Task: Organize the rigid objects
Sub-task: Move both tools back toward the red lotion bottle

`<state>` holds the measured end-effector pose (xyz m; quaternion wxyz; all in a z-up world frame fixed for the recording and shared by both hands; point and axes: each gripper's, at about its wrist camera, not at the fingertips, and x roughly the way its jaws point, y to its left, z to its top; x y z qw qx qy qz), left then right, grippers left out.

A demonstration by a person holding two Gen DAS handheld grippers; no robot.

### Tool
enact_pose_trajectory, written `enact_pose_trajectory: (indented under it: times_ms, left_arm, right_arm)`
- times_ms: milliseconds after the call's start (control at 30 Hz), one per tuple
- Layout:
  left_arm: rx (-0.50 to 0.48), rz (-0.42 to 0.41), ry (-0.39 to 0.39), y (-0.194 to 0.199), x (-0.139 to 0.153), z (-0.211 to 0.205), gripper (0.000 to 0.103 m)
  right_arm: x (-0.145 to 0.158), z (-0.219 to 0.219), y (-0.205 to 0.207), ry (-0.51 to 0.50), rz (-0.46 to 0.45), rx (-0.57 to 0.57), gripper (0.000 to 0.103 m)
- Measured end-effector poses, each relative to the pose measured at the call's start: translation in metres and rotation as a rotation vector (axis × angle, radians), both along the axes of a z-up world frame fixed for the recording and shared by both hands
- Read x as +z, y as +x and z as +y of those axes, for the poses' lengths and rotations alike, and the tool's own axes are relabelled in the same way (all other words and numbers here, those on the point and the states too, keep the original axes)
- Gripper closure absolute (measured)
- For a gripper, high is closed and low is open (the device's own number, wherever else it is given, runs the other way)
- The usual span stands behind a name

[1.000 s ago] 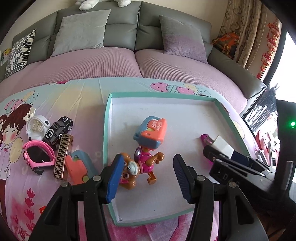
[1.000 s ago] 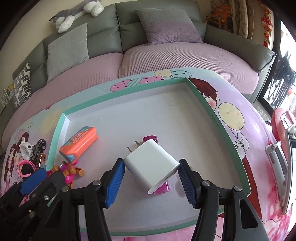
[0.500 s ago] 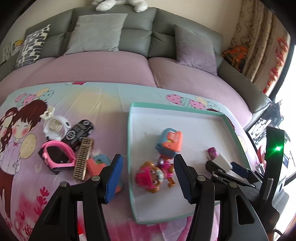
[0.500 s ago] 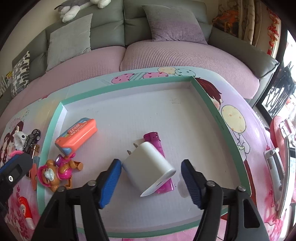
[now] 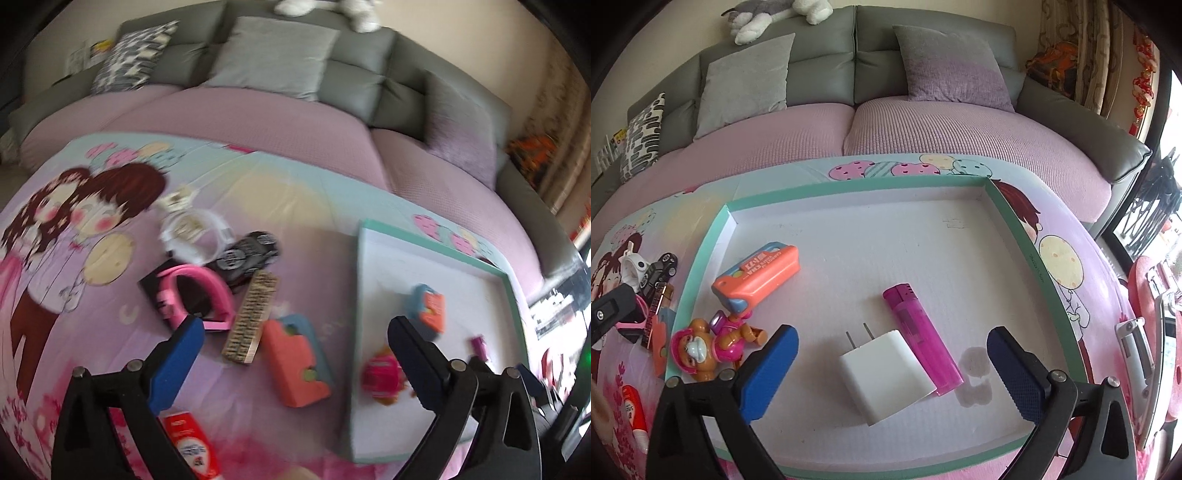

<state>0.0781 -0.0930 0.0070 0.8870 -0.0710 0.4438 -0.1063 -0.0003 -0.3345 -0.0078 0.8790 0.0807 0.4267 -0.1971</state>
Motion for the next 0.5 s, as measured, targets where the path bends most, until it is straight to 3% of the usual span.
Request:
enact_pose_trajectory:
  times_ms: [300,500]
  left_arm:
    - [0.138,0.031,0.047,0.008,-0.003,0.04,0.003]
    - [0.161,0.084,0.171,0.009,-0.006,0.057,0.003]
  right_arm:
    - [0.011,0.013,0.003,0.016,-0.051,0.038,0.0]
    - [0.023,0.036,0.01,0.074,-0.114,0.129,0.0]
